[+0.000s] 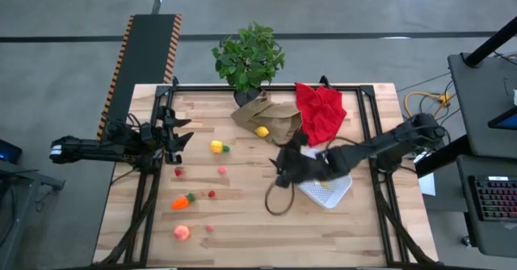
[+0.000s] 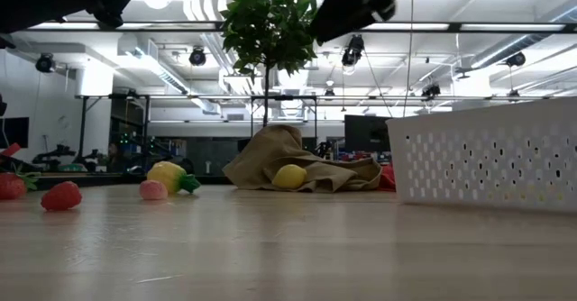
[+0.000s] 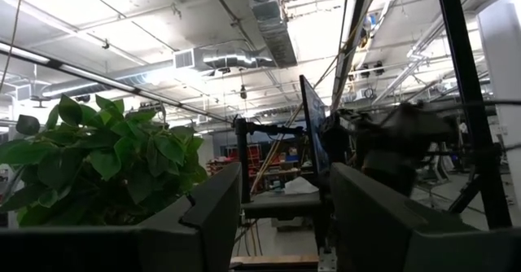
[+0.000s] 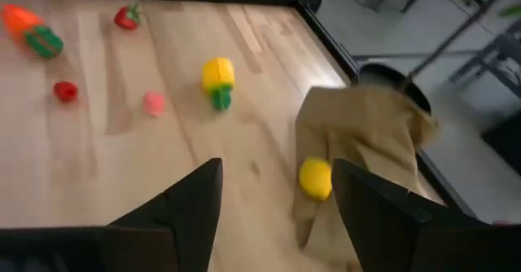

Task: Pick and placing Produce into tupperware
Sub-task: Put the yellow lemon into the white bin

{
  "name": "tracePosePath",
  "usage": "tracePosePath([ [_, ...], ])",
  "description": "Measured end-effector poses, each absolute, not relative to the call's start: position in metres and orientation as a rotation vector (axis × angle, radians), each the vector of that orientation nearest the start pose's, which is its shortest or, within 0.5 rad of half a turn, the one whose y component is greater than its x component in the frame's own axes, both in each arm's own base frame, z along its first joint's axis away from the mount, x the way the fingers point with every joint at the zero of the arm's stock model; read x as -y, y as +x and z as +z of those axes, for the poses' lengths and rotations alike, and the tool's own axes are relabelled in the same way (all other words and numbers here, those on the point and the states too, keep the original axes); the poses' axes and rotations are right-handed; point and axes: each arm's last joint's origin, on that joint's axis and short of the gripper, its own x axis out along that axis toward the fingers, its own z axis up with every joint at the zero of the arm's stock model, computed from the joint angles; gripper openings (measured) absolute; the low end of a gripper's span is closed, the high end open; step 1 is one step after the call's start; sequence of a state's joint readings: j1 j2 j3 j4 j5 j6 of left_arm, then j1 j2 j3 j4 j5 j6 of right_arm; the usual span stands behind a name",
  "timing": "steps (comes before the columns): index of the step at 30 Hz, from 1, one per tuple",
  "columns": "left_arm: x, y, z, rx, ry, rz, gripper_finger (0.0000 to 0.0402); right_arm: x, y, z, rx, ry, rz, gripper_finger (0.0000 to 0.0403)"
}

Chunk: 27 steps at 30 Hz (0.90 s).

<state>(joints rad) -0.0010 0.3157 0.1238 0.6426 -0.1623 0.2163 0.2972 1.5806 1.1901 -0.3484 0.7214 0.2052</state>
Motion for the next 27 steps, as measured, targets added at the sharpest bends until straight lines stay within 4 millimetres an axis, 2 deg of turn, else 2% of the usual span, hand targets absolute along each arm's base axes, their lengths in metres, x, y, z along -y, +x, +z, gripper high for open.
tracePosePath([
  [7,-0.005,0.108,0.240,0.431,0.176,0.207,0.0176,-0.028,0.343,0.265,-0.672,-0.185,-0.324,0.0224],
  [11,-0.005,0.108,0.240,0.430,0.176,0.207,0.0176,-0.004,0.346,0.264,-0.699,-0.249,-0.313,0.0229],
  [15,-0.005,0.108,0.240,0.430,0.177,0.207,0.0176,0.007,0.351,0.264,-0.723,-0.353,-0.288,0.0256],
  [22,-0.005,0.108,0.239,0.428,0.177,0.208,0.0176,0.021,0.371,0.254,-0.761,-0.382,-0.298,0.0312],
  [27,-0.005,0.108,0.240,0.431,0.178,0.208,0.0176,0.034,0.387,0.244,-0.825,-0.354,-0.266,0.0319],
])
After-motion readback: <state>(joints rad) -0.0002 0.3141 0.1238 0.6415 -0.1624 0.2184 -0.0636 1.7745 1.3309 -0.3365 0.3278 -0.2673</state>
